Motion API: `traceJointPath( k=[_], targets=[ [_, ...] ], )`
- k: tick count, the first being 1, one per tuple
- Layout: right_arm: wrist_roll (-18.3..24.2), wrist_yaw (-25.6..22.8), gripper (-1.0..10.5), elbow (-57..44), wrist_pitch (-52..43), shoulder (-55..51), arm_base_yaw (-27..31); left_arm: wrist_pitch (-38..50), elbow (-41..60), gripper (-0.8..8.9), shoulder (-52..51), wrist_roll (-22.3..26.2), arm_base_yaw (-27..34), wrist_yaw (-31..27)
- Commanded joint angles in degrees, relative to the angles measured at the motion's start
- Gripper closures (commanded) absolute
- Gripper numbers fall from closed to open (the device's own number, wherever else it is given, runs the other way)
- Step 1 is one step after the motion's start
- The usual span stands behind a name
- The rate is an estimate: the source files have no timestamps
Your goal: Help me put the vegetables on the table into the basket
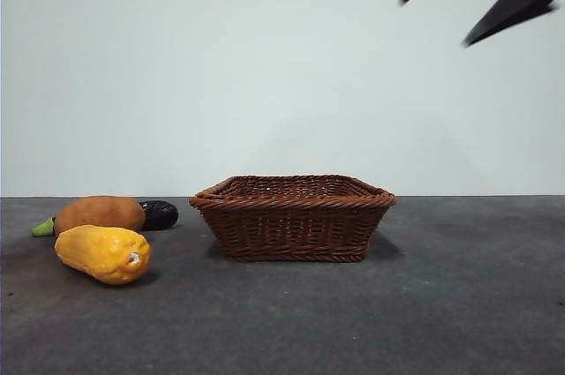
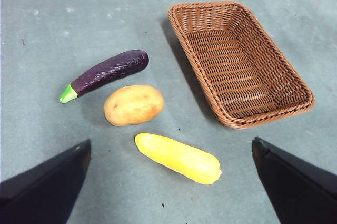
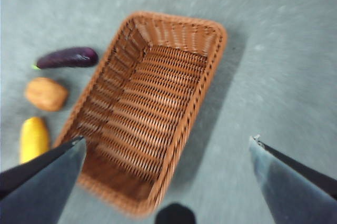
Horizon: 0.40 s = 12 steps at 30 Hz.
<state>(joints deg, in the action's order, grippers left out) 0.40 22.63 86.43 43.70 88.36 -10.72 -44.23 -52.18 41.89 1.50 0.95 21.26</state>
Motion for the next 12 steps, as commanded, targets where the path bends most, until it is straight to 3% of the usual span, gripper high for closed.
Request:
traceJointPath(
  k=[1, 7, 12],
  targets=[
    [-0.79, -1.73, 4.1, 5.18, 0.17, 8.24, -1.9, 0.55, -0.11, 2.07, -0.09, -0.02, -0.13, 0.17],
    [-1.49, -4.83, 4.1, 15.8, 0.22, 25.81, -5.22, 0.33, -0.11, 2.08, 0.68, -0.02, -0.13, 0.15],
    [-1.86, -5.84, 4.1, 17.99, -0.42, 33.75, -6.34, 0.13, -0.11, 2.07, 1.99, -0.02, -0.13, 0.13]
  ],
)
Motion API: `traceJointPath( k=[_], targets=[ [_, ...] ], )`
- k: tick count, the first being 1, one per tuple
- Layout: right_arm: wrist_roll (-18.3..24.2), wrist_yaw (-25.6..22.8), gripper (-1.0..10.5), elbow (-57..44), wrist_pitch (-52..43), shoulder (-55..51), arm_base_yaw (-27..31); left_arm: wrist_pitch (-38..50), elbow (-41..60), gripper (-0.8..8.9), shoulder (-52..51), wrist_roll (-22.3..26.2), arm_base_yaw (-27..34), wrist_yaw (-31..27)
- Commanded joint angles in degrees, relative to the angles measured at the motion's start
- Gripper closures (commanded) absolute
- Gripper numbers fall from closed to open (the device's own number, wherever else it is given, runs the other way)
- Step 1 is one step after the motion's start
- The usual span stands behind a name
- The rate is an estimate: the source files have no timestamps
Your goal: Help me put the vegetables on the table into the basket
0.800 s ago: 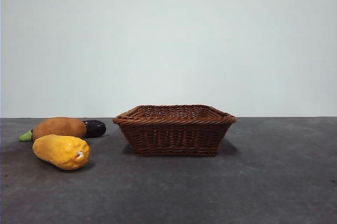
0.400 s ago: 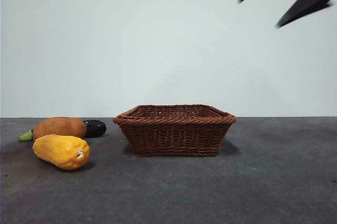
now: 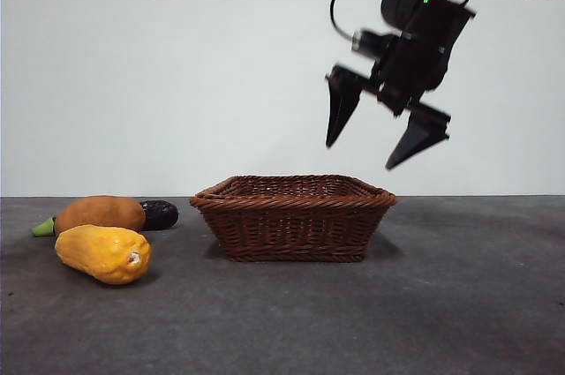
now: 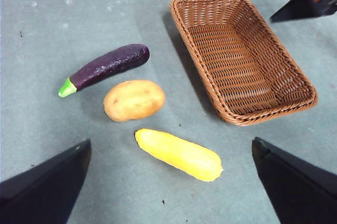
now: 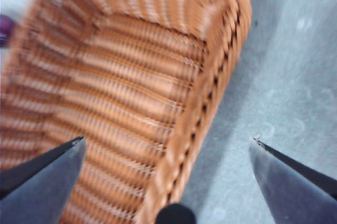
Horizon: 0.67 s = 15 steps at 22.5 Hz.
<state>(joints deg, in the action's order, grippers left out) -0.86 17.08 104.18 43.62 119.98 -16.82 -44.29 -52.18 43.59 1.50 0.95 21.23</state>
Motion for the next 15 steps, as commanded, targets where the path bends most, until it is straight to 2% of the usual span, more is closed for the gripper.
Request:
traceJointPath(
  k=[1, 4, 5, 7, 9, 11, 14, 15],
  targets=[
    [-0.59, -0.74, 4.1, 0.24, -0.26, 3.17, -0.48, 0.2, -0.11, 2.07, 0.57, -0.02, -0.13, 0.15],
    [-0.59, -1.27, 4.2, 0.22, -0.33, 5.66, -0.83, 0.17, -0.11, 2.08, 1.14, -0.02, -0.13, 0.15],
    [-0.59, -1.57, 4.6, 0.22, -0.33, 6.03, -0.85, 0.2, -0.11, 2.08, 1.29, -0.02, -0.13, 0.15],
    [-0.59, -1.79, 6.1, 0.22, -0.55, 6.75, -1.18, 0.2, -0.11, 2.08, 1.57, -0.02, -0.13, 0.15],
    [-0.96, -1.73, 6.2, 0.22, -0.5, 7.45, -1.29, 0.17, -0.11, 2.08, 1.84, -0.04, -0.13, 0.15],
    [-2.12, -1.53, 7.7, 0.22, -0.48, 8.39, -1.29, 0.15, -0.11, 2.08, 2.23, -0.94, -0.13, 0.13],
    [-2.12, -1.51, 8.1, 0.2, -0.46, 8.9, -1.29, 0.15, -0.11, 2.08, 2.95, -1.27, -0.13, -0.17],
    [-2.12, -1.49, 9.0, 0.2, -0.79, 8.87, -1.29, 0.13, -0.11, 2.08, 3.28, -1.29, -0.13, -0.26]
  ],
)
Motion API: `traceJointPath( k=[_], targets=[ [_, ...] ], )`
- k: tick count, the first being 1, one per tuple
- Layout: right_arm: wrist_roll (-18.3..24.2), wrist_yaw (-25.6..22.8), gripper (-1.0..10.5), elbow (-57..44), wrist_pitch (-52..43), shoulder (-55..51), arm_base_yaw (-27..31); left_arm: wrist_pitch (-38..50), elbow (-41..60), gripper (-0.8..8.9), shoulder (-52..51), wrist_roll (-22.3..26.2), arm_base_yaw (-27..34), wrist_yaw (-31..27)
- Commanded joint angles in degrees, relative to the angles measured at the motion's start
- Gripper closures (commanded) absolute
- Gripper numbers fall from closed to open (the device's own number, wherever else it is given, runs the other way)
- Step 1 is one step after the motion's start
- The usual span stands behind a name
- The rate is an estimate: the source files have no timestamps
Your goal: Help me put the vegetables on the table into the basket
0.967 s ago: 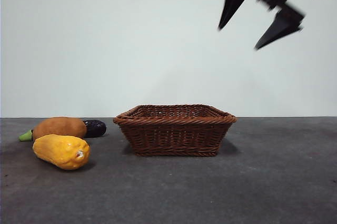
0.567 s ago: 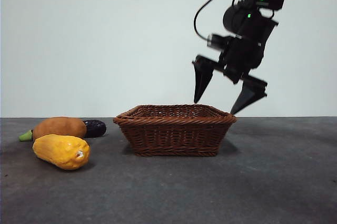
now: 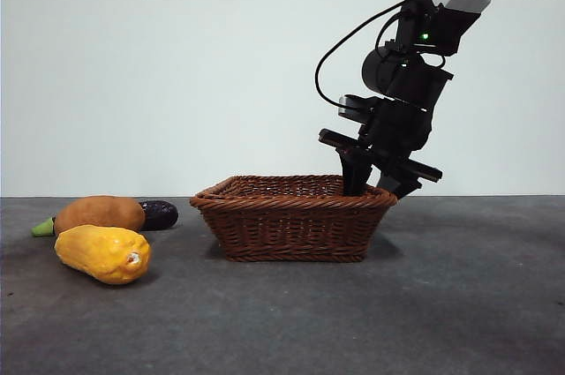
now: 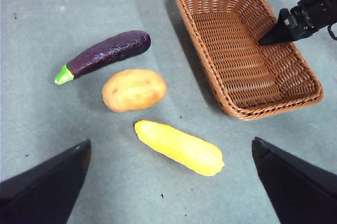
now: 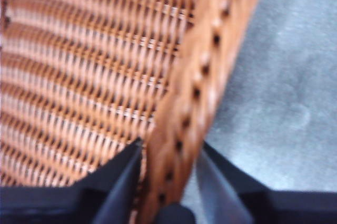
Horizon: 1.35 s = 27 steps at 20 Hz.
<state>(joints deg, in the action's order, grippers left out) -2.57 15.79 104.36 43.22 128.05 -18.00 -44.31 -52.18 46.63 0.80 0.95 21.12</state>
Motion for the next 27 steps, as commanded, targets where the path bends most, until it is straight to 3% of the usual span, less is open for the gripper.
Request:
traceJointPath(
  k=[1, 6, 11, 16, 19, 23, 27],
  targets=[
    [-0.42, -0.2, 9.7, 0.02, -0.5, 0.79, -0.11, -0.04, -0.11, 2.08, 0.48, -0.63, -0.13, -0.17],
    [-1.75, 0.26, 9.6, 0.11, -0.28, -1.46, -0.04, -1.05, -0.11, 2.08, 3.04, -1.53, -0.13, -0.17],
    [-0.44, 0.2, 9.6, 0.13, 1.01, -14.51, 0.07, -0.37, -0.11, 2.08, 7.8, -5.55, -0.28, -0.15],
    [3.8, -1.27, 9.6, 0.13, 3.34, -29.42, 0.26, 4.42, -0.11, 2.08, 19.1, -16.24, -6.62, -0.9],
    [4.68, -0.85, 9.6, 0.13, 5.86, -35.52, 1.27, 6.67, -0.11, 2.08, 27.74, -23.93, -11.91, -6.23],
    [5.99, -0.72, 9.6, 0.13, 8.61, -39.43, 1.55, 9.97, -0.13, 2.08, 35.32, -32.61, -14.45, -6.23],
    [6.38, 2.93, 9.6, 0.13, 10.69, -40.57, 1.55, 11.13, -1.25, 2.08, 41.11, -37.33, -16.59, -8.33]
  ],
)
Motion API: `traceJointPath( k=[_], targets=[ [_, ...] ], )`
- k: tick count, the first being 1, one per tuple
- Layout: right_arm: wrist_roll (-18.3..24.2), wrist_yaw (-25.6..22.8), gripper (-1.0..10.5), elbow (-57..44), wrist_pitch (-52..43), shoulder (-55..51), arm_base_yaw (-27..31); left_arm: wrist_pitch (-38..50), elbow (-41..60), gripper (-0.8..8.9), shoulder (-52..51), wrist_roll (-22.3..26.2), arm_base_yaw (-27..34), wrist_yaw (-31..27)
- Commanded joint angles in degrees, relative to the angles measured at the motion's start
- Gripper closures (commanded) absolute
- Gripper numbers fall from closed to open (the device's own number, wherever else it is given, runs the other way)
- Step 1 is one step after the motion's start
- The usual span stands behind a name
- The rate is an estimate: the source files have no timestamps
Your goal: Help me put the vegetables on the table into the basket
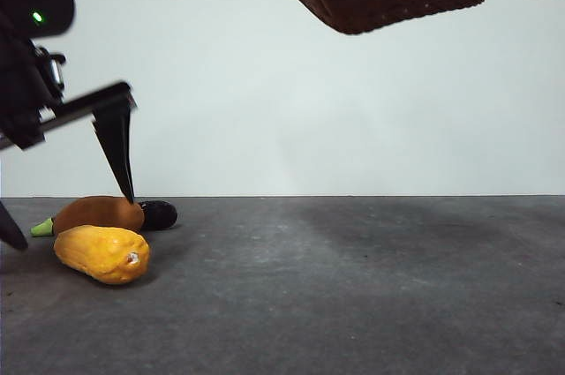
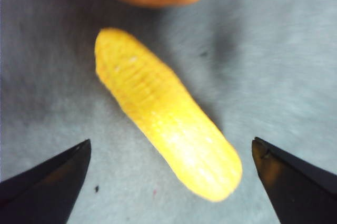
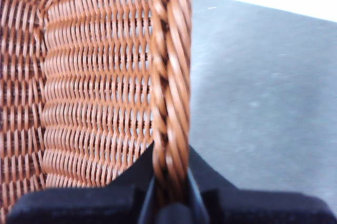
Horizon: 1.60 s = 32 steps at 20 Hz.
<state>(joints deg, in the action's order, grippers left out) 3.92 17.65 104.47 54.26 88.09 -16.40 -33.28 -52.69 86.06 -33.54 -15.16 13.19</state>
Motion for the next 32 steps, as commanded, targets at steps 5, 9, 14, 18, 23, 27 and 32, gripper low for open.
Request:
traceJointPath(
  k=[5, 9, 14, 18, 23, 27, 32],
  targets=[
    [0.72, 1.05, 9.6, 0.02, 0.81, -0.63, -0.04, -3.69, -6.47, 2.2, 7.34, -4.92, -2.58, -4.09],
    [0.9, 1.05, 9.6, 0.02, 1.18, -0.63, -0.04, -9.86, -10.14, 2.9, 11.63, -6.1, -2.93, -5.7],
    [1.14, 1.03, 9.6, 0.02, 1.07, -0.63, -0.04, -9.49, -10.19, 4.59, 13.27, -6.91, -3.39, -5.73],
    [1.14, 1.03, 9.6, 0.0, 1.2, -0.61, -0.04, -9.25, -10.19, 8.2, 13.27, -5.57, -3.67, -5.7],
    [1.14, 0.98, 9.6, -0.07, 2.93, -0.61, -0.04, -9.09, -10.19, 8.21, 11.28, 2.29, -3.78, -6.45],
    [1.07, 0.61, 9.6, -0.92, 5.73, 0.24, 0.0, -8.63, -10.19, 8.21, 3.02, 11.56, -3.78, -9.94],
    [-1.62, 0.7, 9.6, -10.84, 2.38, 0.31, -0.02, -9.22, -10.08, 8.21, -13.27, 18.51, -3.91, -8.9]
  ],
)
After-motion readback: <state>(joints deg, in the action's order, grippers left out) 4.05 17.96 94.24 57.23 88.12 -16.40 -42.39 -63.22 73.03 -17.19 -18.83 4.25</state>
